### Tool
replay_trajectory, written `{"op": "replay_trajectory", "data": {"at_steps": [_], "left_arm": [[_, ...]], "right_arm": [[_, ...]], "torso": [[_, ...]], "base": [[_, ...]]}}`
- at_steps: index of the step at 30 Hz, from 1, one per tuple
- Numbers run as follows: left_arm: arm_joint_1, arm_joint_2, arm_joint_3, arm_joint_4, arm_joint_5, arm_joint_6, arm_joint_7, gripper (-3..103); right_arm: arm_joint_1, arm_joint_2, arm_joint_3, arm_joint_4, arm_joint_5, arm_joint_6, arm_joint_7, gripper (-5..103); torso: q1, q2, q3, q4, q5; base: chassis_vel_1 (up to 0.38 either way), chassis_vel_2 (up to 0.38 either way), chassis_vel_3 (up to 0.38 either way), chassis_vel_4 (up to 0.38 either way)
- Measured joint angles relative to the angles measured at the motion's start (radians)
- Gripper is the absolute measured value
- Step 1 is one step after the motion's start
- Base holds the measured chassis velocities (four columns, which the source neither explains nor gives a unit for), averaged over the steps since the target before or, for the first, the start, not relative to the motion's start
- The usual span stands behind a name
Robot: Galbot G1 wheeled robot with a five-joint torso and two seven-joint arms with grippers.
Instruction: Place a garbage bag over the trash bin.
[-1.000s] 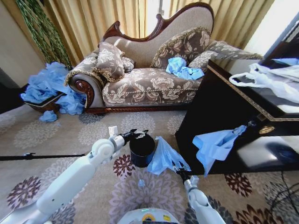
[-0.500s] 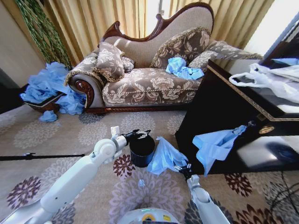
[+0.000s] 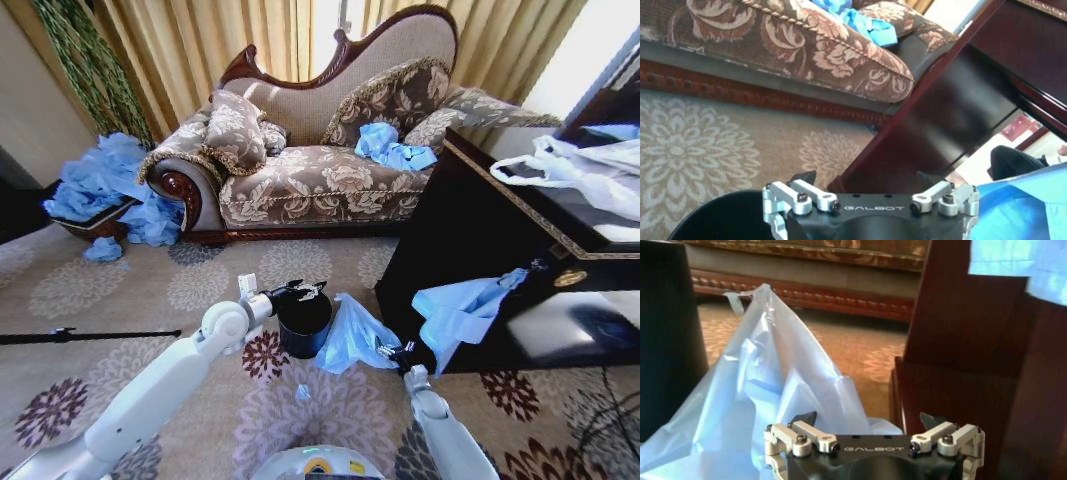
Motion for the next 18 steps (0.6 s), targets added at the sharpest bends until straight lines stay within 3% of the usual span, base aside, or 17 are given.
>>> {"op": "replay_trajectory", "data": {"at_steps": [12,18], "left_arm": [[0.018,0.000,-0.020,-0.005,0.001,0.000,0.003,100],[0.030,-0.001,-0.025,-0.015,0.002,-0.001,0.003,100]], "right_arm": [[-0.077,-0.027,-0.053,0.135,0.057,-0.056,-0.020,100],[-0.032,-0.005,-0.052,0.043,0.036,-0.039,-0.023,100]], "torso": [[0.000,0.000,0.000,-0.0004,-0.0001],[0.000,0.000,0.000,0.0001,0.0002]], "base": [[0.000,0.000,0.000,0.000],[0.000,0.000,0.000,0.000]]}}
